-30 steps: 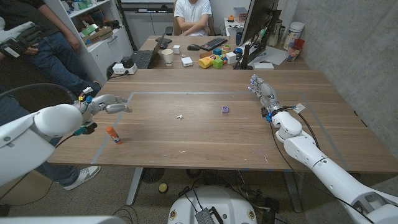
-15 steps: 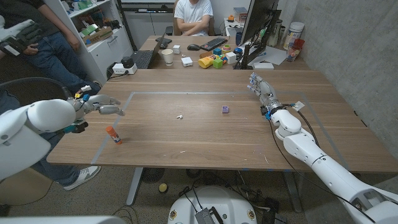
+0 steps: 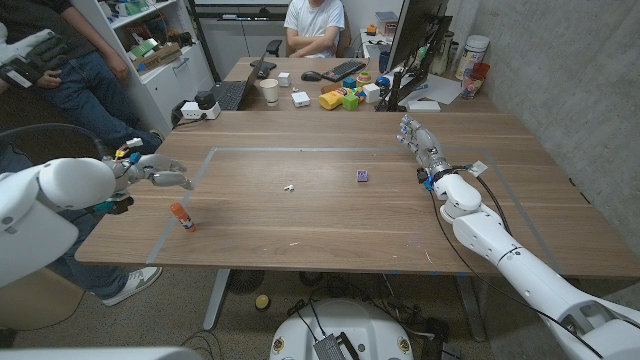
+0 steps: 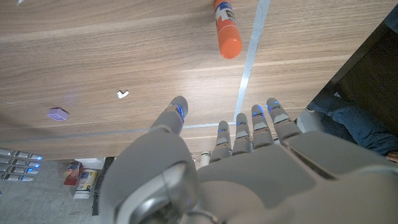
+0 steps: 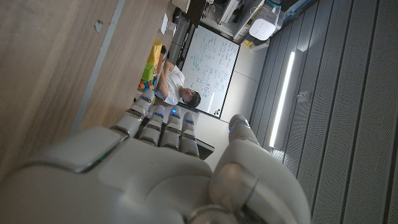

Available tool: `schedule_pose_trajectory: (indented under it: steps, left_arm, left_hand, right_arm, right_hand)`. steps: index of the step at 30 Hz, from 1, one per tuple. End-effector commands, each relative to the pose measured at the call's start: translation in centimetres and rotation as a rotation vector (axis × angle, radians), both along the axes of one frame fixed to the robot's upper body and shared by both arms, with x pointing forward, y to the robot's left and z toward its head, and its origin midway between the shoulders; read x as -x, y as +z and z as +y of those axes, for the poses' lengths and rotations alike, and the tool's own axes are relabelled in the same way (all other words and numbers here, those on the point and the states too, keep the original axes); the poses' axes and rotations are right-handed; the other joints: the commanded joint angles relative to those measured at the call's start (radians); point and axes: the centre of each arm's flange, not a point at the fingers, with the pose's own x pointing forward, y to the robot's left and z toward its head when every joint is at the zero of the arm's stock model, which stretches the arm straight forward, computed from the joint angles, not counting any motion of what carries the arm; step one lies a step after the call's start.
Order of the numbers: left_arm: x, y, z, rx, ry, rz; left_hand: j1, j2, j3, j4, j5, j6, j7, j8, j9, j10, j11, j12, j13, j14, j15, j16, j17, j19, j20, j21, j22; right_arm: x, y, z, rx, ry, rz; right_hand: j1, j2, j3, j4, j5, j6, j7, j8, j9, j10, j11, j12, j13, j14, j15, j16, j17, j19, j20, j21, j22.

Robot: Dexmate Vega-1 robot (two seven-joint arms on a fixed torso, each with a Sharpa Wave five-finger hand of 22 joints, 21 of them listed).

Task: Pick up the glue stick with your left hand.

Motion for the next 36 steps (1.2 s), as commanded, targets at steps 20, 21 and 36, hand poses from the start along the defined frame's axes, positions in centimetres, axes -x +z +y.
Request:
schedule_pose_trajectory:
  steps: [20, 21, 36]
  left_arm:
    - [-0.3, -2.6, -0.4, -0.044, 0.084, 0.020]
    - [-0.4, -2.6, -0.4, -0.045, 0.084, 0.020]
    - [-0.9, -3.6, -1.0, -0.026, 0.079, 0.083]
  left_hand:
    - [0.016, -0.006, -0.023, 0.004, 0.011, -0.035, 0.021, -0.002, 0.003, -0.029, 0.007, 0.006, 0.016, 0.026, 0.004, 0.015, 0.008, 0.075, 0.004, 0.036, 0.012]
    - [0.017, -0.007, -0.024, 0.004, 0.011, -0.037, 0.019, -0.003, 0.003, -0.030, 0.007, 0.006, 0.017, 0.028, 0.004, 0.015, 0.008, 0.079, 0.004, 0.037, 0.012]
    - [0.021, -0.012, -0.040, 0.005, 0.012, -0.059, 0.012, -0.005, 0.004, -0.044, 0.008, 0.007, 0.024, 0.047, 0.005, 0.020, 0.010, 0.146, 0.004, 0.062, 0.017]
  right_arm:
    - [-0.3, 0.3, 0.7, 0.012, 0.016, 0.002]
    - [-0.3, 0.3, 0.7, 0.013, 0.016, 0.003]
    - [-0.4, 0.6, 0.7, 0.022, 0.017, 0.007]
  right_hand:
    - [0.003, 0.004, -0.004, -0.005, 0.007, 0.007, -0.005, 0.007, 0.001, 0.011, -0.006, 0.002, 0.002, 0.006, -0.004, 0.008, 0.000, 0.006, 0.016, -0.004, 0.002]
    - [0.003, 0.003, -0.004, -0.005, 0.007, 0.007, -0.005, 0.007, 0.001, 0.010, -0.006, 0.002, 0.002, 0.007, -0.004, 0.008, 0.000, 0.006, 0.016, -0.004, 0.002]
    - [0.004, 0.002, -0.005, -0.007, 0.008, 0.007, -0.007, 0.006, 0.001, 0.009, -0.010, 0.001, 0.002, 0.004, -0.005, 0.007, -0.001, 0.005, 0.027, -0.005, 0.002]
